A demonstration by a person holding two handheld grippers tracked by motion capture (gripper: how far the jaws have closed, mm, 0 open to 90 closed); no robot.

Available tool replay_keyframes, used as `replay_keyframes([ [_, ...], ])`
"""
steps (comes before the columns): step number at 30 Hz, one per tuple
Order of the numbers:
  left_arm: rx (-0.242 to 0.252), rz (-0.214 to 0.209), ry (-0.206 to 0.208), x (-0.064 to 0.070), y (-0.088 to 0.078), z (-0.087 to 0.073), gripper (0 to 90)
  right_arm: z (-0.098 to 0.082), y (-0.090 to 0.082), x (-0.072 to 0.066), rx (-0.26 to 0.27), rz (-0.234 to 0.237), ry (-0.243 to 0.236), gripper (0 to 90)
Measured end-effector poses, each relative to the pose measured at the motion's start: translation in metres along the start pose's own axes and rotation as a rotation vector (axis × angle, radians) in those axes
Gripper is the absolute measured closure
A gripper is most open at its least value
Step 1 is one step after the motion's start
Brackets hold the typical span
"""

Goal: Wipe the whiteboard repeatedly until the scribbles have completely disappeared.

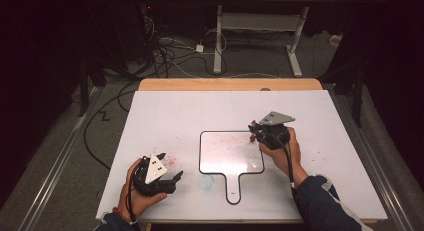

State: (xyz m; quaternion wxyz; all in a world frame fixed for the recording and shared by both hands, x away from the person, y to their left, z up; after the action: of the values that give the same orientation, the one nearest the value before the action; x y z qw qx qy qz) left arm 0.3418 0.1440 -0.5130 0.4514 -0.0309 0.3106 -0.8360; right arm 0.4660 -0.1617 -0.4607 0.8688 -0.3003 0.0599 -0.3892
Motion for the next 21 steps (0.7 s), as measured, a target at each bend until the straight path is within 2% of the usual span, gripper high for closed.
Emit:
replay_keyframes([
  [2, 0.008, 0.006, 0.010, -0.001, -0.001, 0.001, 18.9, -0.002, -0.003, 0.005, -0.004, -0.003, 0.017, 81.4],
  [4, 0.005, 0.001, -0.002, 0.000, -0.001, 0.001, 18.9, -0.003, -0.004, 0.000, 0.001, 0.012, 0.010, 81.4],
  [6, 0.014, 0.004, 0.007, -0.001, -0.001, 0.002, 18.9, -0.002, -0.004, -0.009, 0.019, 0.090, 0.050, 81.4],
  [7, 0.014, 0.006, 0.011, -0.001, -0.001, 0.003, 18.9, -0.002, -0.005, -0.012, 0.015, 0.098, 0.055, 81.4],
  [8, 0.014, 0.005, 0.012, 0.000, -0.001, 0.003, 18.9, -0.002, -0.005, -0.012, 0.008, 0.088, 0.039, 81.4],
  [11, 0.005, -0.002, 0.009, 0.001, -0.001, 0.001, 18.9, -0.004, -0.007, -0.001, -0.018, -0.021, -0.026, 81.4],
  [13, 0.005, -0.004, 0.007, 0.001, -0.001, 0.001, 18.9, -0.005, -0.007, 0.004, 0.000, -0.008, 0.014, 81.4],
  [15, 0.007, -0.006, 0.004, 0.000, -0.001, 0.001, 18.9, -0.005, -0.006, 0.001, 0.001, -0.011, 0.005, 81.4],
  [17, 0.014, 0.000, 0.015, 0.000, -0.001, 0.002, 18.9, -0.002, -0.003, -0.007, 0.015, 0.021, 0.012, 81.4],
  [19, 0.016, -0.004, 0.017, 0.000, -0.001, 0.002, 18.9, 0.000, 0.000, -0.017, 0.039, 0.096, 0.056, 81.4],
  [21, 0.006, -0.008, 0.009, 0.002, -0.001, 0.001, 18.9, 0.003, 0.003, -0.026, 0.049, 0.124, 0.056, 81.4],
])
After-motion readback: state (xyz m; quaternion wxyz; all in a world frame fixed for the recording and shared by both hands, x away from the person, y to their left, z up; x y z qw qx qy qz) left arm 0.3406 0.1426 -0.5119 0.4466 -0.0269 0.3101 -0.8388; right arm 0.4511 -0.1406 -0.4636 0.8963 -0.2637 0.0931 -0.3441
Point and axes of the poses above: each handheld gripper's, and its own axes: y roughly forward along the jaws, z roughly out of its top, x roughly to its right, the point moved 7 cm from there along y, roughly forward along the jaws, and after that the axes turned 5 degrees about z, right-handed, at the moved point
